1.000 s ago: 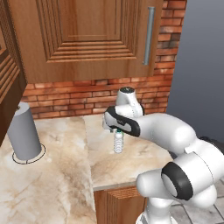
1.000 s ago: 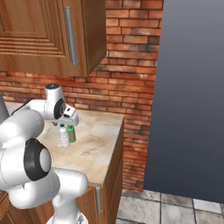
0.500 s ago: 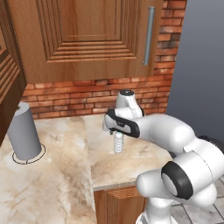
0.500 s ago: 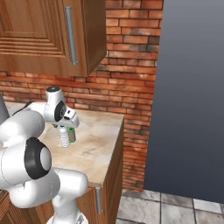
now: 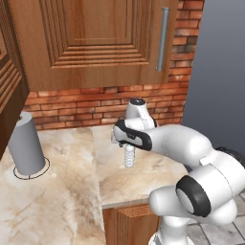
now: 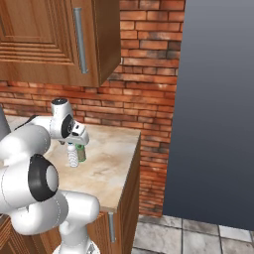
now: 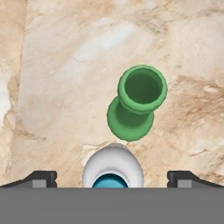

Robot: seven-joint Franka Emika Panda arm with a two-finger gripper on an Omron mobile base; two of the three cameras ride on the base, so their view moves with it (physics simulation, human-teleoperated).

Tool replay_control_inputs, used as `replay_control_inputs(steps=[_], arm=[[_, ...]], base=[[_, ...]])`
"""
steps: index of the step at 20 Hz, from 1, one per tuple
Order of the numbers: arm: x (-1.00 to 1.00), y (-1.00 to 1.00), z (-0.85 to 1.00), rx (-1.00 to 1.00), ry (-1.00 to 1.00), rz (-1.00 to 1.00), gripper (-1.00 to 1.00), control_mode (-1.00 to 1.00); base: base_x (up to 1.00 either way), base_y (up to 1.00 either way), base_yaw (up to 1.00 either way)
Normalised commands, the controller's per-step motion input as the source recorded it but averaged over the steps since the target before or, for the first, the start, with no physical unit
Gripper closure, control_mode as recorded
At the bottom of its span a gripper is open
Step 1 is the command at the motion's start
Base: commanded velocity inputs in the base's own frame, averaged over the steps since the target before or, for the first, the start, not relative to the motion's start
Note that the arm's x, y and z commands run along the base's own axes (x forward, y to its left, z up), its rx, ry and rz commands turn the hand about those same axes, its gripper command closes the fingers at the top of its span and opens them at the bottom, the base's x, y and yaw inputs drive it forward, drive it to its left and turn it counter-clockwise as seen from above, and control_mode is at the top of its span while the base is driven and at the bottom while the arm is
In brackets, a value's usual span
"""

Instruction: Place the drinks on the dining counter in a tight cluster.

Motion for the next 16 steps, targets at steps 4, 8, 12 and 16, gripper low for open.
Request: replay_control_inputs(steps=[4,8,12,16], arm=[[0.02,0.0,0.0,0.0,0.0,0.0,-1.0,-1.0],[0.02,0.0,0.0,0.0,0.0,0.0,-1.0,-1.0],[0.0,0.0,-0.04,0.0,0.0,0.0,-1.0,-1.0],[0.0,0.0,-0.08,0.0,0.0,0.0,-1.0,-1.0]], base=[[0.0,0.0,0.0],[0.0,0.0,0.0],[0.0,0.0,0.0],[0.0,0.0,0.0]])
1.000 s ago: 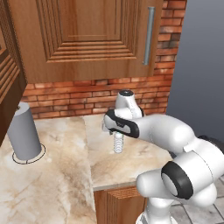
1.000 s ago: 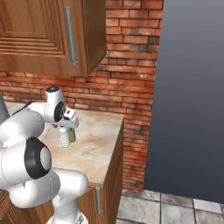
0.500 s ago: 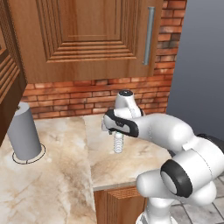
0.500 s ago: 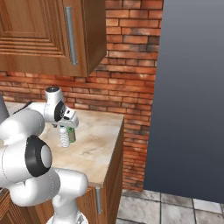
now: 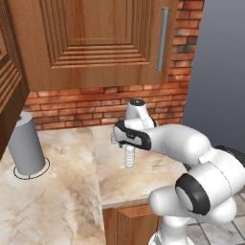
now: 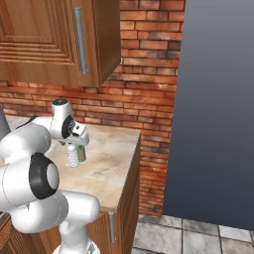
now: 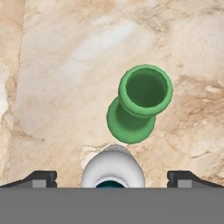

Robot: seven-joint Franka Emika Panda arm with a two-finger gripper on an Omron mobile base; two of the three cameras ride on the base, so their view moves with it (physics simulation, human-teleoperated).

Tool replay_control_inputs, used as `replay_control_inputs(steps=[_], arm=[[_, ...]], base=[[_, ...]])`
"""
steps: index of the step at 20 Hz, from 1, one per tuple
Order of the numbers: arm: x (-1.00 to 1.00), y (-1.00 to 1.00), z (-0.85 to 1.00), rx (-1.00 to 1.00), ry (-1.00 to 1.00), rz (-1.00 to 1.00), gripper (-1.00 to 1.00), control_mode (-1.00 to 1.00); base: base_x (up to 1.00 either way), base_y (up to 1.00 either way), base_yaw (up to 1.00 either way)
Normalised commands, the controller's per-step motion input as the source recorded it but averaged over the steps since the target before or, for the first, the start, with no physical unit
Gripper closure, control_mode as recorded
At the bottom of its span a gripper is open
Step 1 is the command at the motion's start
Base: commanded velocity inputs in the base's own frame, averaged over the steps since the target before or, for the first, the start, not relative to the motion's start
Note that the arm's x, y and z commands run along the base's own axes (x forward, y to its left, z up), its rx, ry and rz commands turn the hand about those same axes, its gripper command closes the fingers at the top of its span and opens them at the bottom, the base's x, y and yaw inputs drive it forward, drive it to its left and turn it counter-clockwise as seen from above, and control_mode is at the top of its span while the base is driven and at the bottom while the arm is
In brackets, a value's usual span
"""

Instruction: Place the drinks on the dining counter in a tight cluster.

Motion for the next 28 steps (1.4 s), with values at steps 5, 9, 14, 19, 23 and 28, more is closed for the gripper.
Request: replay_control_inputs(steps=[5,9,14,19,23,28], arm=[[0.0,0.0,-0.08,0.0,0.0,0.0,-1.0,-1.0],[0.0,0.0,-0.03,0.0,0.0,0.0,-1.0,-1.0],[0.0,0.0,0.0,0.0,0.0,0.0,-1.0,-1.0],[0.0,0.0,0.0,0.0,0.0,0.0,1.0,-1.0],[0.0,0.0,0.0,0.0,0.0,0.0,1.0,-1.0],[0.0,0.0,0.0,0.0,0.0,0.0,1.0,-1.0]], base=[[0.0,0.0,0.0],[0.0,0.0,0.0],[0.0,0.0,0.0],[0.0,0.0,0.0],[0.0,0.0,0.0],[0.0,0.0,0.0]])
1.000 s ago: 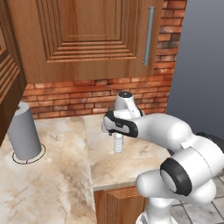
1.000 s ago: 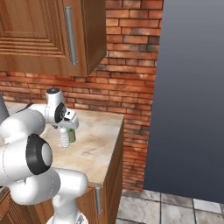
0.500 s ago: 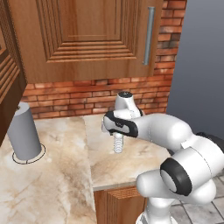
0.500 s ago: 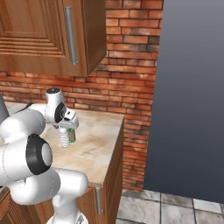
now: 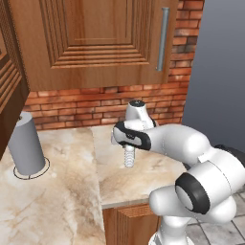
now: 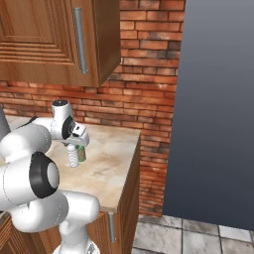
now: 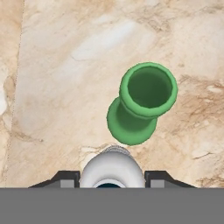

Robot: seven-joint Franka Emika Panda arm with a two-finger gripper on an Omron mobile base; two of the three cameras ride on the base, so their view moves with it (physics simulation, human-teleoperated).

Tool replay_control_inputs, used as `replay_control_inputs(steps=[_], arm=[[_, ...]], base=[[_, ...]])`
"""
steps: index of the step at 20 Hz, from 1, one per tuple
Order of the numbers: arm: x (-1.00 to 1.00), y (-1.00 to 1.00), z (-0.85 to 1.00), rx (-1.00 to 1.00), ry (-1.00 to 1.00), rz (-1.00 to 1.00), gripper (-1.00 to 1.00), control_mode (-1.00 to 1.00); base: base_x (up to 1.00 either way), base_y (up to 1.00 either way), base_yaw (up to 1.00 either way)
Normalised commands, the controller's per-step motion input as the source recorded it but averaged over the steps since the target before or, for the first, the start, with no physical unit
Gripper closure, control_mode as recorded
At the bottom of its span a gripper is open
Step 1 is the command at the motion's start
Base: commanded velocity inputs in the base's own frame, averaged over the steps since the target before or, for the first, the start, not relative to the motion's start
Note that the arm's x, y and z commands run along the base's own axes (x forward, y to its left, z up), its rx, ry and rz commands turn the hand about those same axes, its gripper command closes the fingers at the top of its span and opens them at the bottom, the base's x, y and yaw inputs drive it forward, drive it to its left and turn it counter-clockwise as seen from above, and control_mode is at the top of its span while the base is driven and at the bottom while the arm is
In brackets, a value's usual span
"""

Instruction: Place the drinks on the dining counter in a tight cluster.

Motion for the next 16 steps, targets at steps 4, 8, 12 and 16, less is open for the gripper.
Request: replay_control_inputs(steps=[4,8,12,16], arm=[[-0.01,-0.01,0.0,0.0,0.0,0.0,1.0,-1.0],[-0.37,-0.06,0.01,0.01,0.0,0.0,1.0,-1.0],[-0.73,-0.18,0.12,0.01,-0.01,0.0,1.0,-1.0],[-0.8,-0.23,0.22,0.0,-0.03,0.0,1.0,-1.0]], base=[[0.0,0.0,0.0],[0.0,0.0,0.0],[0.0,0.0,0.0],[0.0,0.0,0.0]])
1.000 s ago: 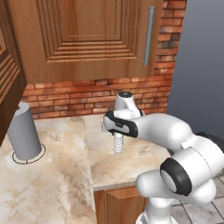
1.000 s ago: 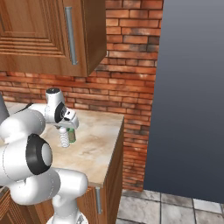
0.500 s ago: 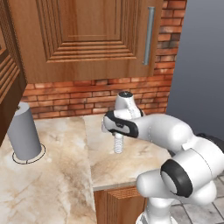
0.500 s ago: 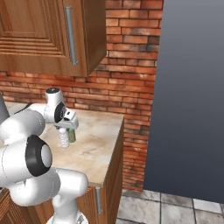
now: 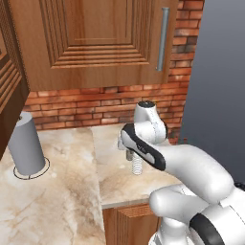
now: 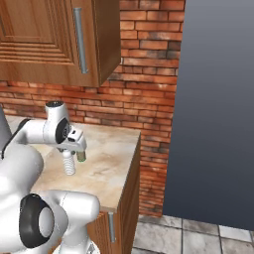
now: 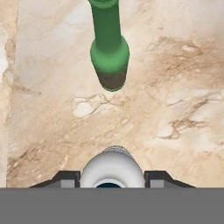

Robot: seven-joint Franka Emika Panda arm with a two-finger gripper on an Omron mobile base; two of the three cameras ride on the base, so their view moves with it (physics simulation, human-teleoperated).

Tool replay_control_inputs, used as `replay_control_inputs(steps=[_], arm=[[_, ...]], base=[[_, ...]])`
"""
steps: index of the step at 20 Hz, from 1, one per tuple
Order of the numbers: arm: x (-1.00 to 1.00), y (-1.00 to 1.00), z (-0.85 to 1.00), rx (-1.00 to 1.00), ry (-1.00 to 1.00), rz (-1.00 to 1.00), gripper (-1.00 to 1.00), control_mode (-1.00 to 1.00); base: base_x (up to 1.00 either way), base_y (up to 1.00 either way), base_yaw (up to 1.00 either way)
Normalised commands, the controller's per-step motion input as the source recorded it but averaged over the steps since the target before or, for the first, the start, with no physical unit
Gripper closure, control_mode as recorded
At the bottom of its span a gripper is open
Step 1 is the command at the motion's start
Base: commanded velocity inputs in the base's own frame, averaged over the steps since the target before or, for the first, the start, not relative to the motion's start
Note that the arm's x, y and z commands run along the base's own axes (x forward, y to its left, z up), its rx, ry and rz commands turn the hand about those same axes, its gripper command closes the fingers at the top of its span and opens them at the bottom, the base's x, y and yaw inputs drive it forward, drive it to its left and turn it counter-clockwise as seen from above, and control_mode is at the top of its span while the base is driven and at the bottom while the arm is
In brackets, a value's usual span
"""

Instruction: Place the drinks on the dining counter in a tight cluster.

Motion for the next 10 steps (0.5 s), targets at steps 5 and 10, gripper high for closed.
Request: replay_control_inputs(steps=[5,10], arm=[[-0.79,-0.27,0.34,0.0,-0.04,0.0,1.0,-1.0],[-0.73,-0.34,0.4,0.0,-0.07,0.0,1.0,-1.0]], base=[[0.0,0.0,0.0],[0.0,0.0,0.0]])
